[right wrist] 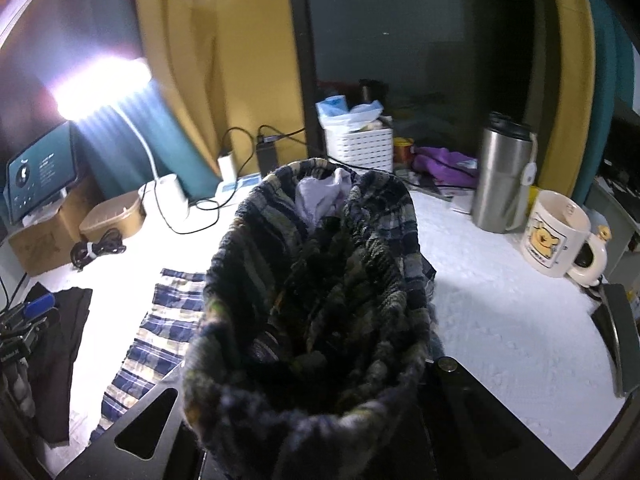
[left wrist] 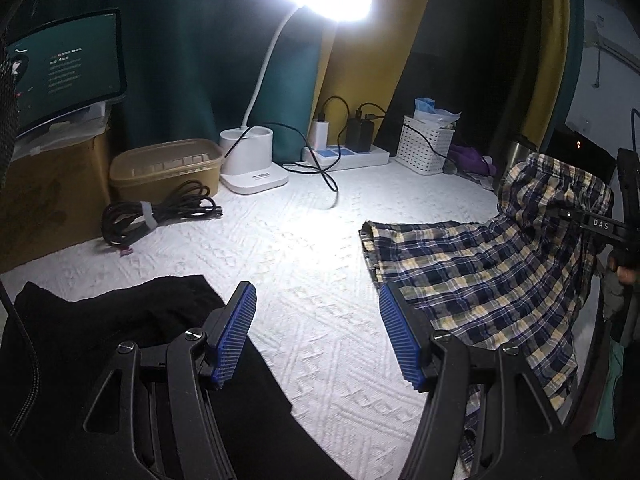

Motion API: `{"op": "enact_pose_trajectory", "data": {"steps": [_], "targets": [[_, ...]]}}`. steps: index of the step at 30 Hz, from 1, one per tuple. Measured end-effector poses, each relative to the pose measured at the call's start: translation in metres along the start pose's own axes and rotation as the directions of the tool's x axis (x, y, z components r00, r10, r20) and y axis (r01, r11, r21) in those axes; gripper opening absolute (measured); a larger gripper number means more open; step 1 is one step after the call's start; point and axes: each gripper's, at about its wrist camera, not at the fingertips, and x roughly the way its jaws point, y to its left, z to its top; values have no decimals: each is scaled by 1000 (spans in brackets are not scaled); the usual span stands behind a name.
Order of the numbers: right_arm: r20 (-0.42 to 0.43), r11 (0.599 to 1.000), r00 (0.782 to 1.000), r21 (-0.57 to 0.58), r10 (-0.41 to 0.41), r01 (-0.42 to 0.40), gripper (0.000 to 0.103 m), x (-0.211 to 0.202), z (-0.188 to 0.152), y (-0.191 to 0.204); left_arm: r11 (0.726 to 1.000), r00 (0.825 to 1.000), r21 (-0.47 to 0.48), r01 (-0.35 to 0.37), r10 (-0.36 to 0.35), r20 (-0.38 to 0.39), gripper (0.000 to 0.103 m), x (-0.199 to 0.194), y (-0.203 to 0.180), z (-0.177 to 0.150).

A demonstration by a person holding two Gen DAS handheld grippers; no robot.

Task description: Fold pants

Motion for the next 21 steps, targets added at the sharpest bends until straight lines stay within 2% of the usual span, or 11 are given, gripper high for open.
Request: {"op": "enact_pose_trajectory", "data": {"steps": [11, 21], "targets": [[-48, 995, 998, -78, 52, -55, 9, 23, -2, 46, 1000, 1000, -26, 7, -7, 4, 64, -5, 14, -5], [-118, 984, 986, -120, 117, -131, 9, 45, -19, 87, 999, 1000, -41, 18, -17, 11, 64, -3, 19, -6]]}}
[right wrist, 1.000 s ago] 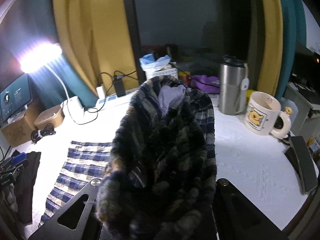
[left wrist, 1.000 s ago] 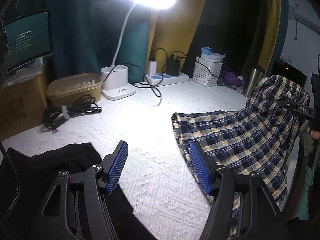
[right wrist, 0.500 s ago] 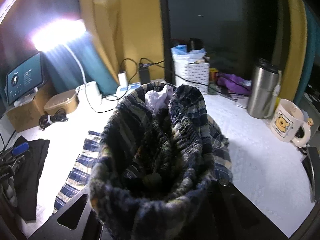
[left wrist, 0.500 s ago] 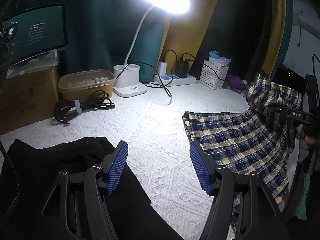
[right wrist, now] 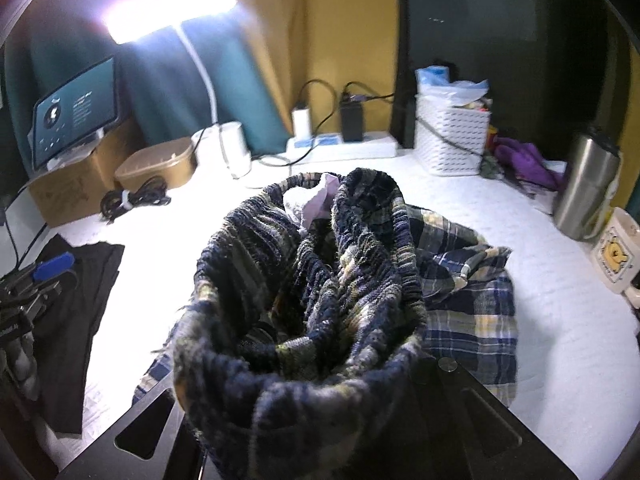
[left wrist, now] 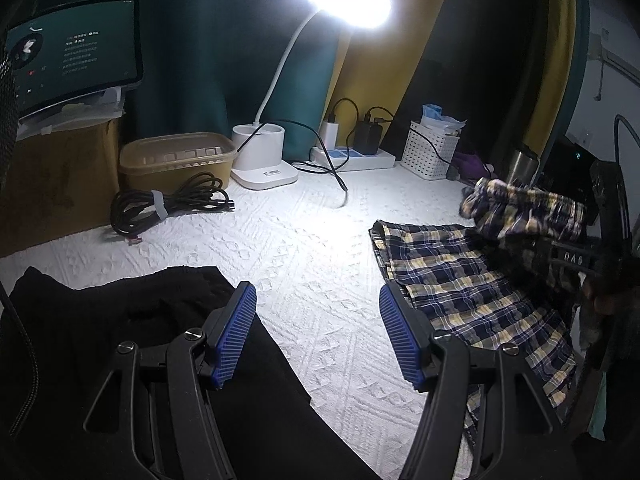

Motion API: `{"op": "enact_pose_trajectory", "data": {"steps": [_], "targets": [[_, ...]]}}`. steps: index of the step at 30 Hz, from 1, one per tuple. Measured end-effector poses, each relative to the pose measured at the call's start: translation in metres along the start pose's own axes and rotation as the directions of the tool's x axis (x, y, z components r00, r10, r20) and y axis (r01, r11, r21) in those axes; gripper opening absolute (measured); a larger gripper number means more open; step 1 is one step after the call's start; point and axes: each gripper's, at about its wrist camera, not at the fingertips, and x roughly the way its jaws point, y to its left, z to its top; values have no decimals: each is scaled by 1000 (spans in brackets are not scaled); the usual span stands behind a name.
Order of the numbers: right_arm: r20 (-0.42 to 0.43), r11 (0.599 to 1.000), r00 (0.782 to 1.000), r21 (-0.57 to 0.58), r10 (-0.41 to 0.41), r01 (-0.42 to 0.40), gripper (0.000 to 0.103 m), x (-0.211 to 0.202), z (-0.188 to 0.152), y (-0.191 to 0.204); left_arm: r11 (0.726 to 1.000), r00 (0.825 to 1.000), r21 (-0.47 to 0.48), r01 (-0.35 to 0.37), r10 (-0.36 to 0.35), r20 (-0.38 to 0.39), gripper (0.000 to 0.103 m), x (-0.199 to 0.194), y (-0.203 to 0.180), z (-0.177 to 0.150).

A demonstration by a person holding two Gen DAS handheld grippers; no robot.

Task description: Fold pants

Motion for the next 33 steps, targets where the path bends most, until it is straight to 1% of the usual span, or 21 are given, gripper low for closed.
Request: {"op": "enact_pose_trajectory", "data": {"steps": [10, 21, 23, 26, 27, 28, 29, 30, 33], "targets": [[-75, 998, 996, -30, 52, -54, 9, 22, -4, 29, 1000, 1000, -14, 4, -4, -8, 64, 6, 4, -3], [-130, 997, 991, -78, 11, -22, 11, 38, -12, 43, 1000, 1000, -22, 0, -1, -26, 64, 12, 6, -5], [-133, 994, 991, -104, 2, -16, 13, 38, -14, 46, 1000, 1000, -24, -3, 2, -28, 64, 12, 7, -5], [-128, 989, 992, -147, 3, -22, 27, 36, -15, 53, 1000, 999, -26, -8, 7, -32, 64, 13, 7, -5], [-130, 987, 991, -154, 16, -36, 37, 35, -16, 56, 1000, 999, -25, -10, 9, -33, 64, 14, 7, -5], [-134, 986, 990, -159, 36, -57, 51, 34, -17, 58, 1000, 999, -24, -11, 10, -34, 64, 14, 7, -5], [-134, 984, 990, -165, 48, -70, 58, 33, -18, 61, 1000, 999, -20, -13, 13, -34, 64, 14, 7, -4], [-134, 982, 989, -173, 56, -79, 67, 32, -19, 64, 1000, 999, -17, -17, 16, -34, 64, 14, 6, -4], [-136, 976, 988, -192, 73, -98, 69, 30, -19, 72, 1000, 999, -12, -23, 22, -35, 64, 13, 4, -4]]}}
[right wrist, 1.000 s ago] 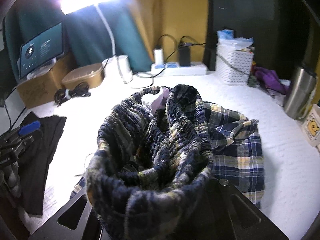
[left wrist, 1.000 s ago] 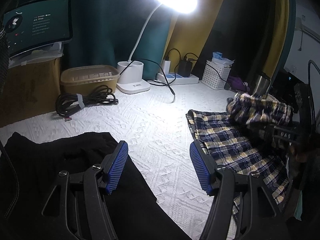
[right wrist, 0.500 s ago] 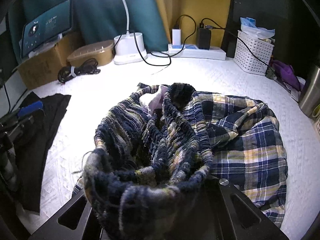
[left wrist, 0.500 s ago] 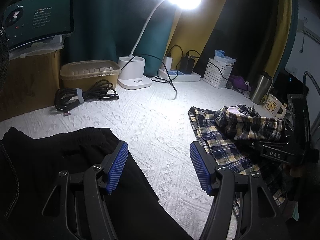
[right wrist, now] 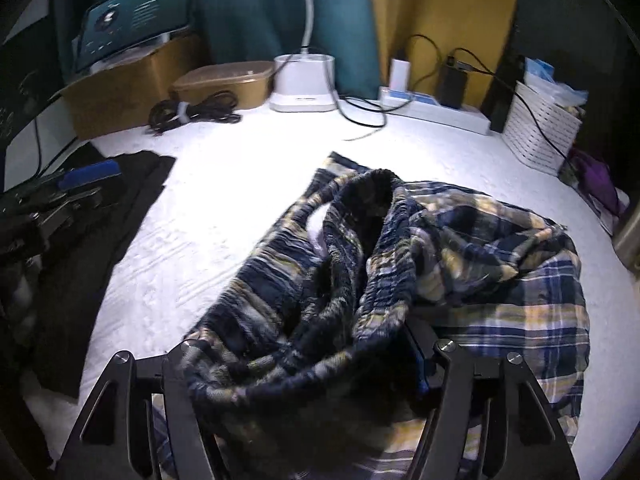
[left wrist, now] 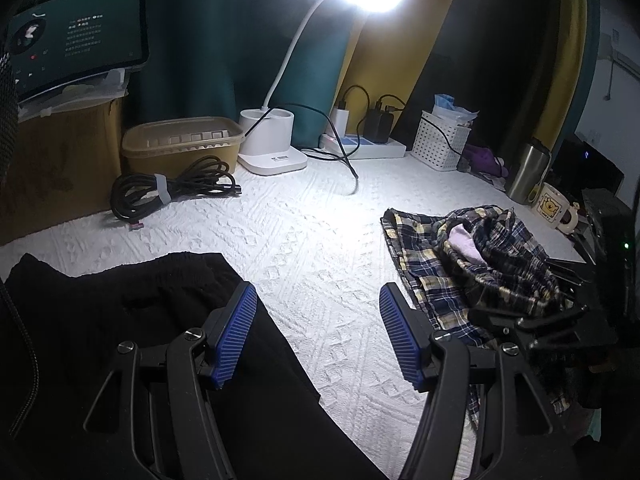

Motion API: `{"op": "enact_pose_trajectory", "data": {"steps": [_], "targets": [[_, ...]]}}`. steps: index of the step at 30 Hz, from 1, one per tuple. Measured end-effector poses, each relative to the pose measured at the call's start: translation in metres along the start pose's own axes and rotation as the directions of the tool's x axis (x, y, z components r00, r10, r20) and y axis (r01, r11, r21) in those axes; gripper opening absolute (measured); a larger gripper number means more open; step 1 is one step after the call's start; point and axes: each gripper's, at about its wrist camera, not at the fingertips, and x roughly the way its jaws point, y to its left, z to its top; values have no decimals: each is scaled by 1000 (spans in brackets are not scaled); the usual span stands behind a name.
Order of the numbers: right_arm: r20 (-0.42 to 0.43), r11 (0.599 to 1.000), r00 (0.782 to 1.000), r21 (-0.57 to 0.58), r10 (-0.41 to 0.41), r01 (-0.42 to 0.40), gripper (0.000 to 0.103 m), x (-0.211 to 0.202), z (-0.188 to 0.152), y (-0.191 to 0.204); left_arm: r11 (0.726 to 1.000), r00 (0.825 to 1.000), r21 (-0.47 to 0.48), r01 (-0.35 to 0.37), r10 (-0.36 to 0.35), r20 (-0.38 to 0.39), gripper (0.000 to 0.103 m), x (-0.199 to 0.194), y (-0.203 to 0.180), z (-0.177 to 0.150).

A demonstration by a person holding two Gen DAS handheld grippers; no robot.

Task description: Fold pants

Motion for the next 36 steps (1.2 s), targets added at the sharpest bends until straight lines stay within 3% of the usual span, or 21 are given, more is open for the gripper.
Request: {"op": "enact_pose_trajectory", "data": {"steps": [5, 7, 10, 16, 28, 36], "targets": [[20, 999, 999, -16, 41, -41, 70, -11, -1, 4, 1000, 1000, 13, -13, 13, -1, 64, -3, -6, 0], [34, 998, 998, -28, 49, -48, 75, -18, -2, 6, 1000, 1000, 20, -18, 18, -4, 64, -4, -9, 0], [81, 998, 996, -66, 23, -18, 84, -35, -3, 10, 999, 1000, 27, -19, 19, -7, 64, -6, -15, 0], [138, 999, 990, -44, 14, -8, 84, -62, -6, -4, 999, 1000, 53, -12, 13, -5, 64, -10, -35, 4], [165, 991, 983, 123, -74, 54, 84, -86, -47, -80, 986, 998, 161, 49, -43, -41, 64, 0, -102, 9], [162, 968, 979, 236, -121, 80, 84, -92, -76, -131, 962, 994, 253, 98, -81, -78, 64, 23, -147, 16]]}}
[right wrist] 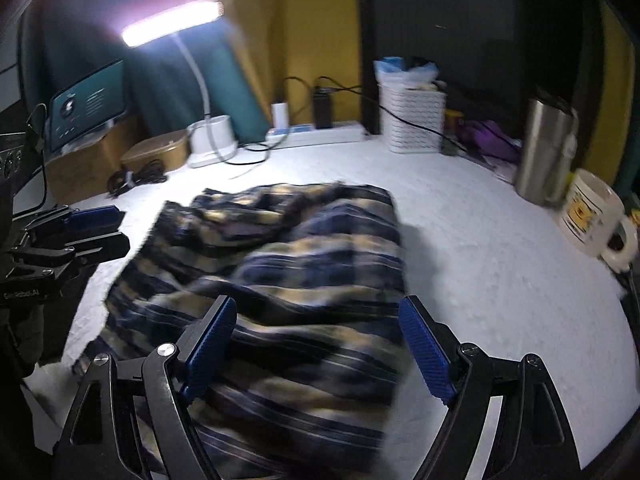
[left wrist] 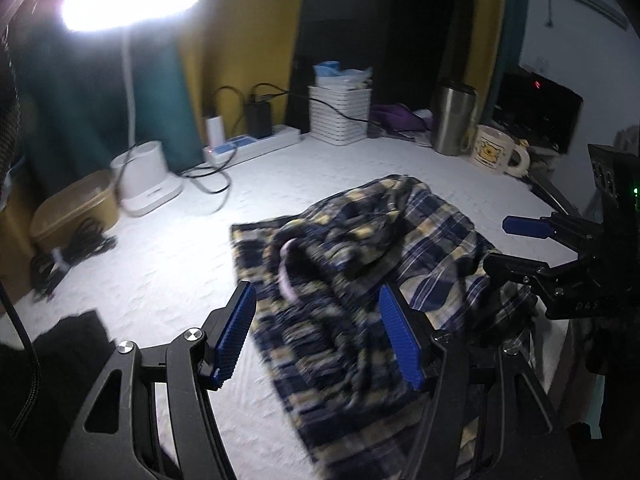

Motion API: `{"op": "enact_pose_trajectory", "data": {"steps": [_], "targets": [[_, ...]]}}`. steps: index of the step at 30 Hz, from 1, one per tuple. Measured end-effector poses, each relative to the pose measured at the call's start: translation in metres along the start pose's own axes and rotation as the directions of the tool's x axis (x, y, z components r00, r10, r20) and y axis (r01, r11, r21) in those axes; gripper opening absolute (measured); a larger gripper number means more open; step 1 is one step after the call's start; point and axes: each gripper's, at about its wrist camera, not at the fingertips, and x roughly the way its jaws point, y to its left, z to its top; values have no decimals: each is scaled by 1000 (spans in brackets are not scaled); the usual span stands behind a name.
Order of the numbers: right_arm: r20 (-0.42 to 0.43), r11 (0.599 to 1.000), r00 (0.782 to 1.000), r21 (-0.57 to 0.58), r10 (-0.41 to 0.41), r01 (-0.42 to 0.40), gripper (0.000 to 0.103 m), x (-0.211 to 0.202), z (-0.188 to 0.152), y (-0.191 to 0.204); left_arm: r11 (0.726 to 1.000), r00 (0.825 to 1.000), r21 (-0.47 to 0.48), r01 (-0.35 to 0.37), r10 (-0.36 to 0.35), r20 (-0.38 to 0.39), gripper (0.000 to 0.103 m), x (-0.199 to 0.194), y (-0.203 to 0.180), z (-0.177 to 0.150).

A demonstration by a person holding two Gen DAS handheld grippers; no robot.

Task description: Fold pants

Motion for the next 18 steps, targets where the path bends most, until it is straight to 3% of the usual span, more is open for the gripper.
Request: {"op": "enact_pose_trajectory", "data": {"steps": [8, 13, 15, 16, 18], "targets": [[10, 999, 1000, 38, 7, -7, 84, 4, 4, -37, 999, 997, 31, -15, 17, -75, 64, 47, 7, 13], [43, 998, 998, 31, 45, -46, 84, 16, 23, -53, 999, 998, 39, 23, -21, -65, 64, 57, 18, 18], [35, 997, 997, 45, 65, -66, 83, 30, 32, -61, 998, 997, 52, 34, -31, -66, 54, 63, 20, 20], [24, 997, 997, 46, 68, -69, 74, 40, 36, -65, 997, 997, 60, 43, -38, -71, 39, 66, 20, 20], [6, 997, 998, 37, 67, -67, 60, 55, 42, -67, 996, 996, 74, 45, -39, -82, 33, 71, 21, 20]]}}
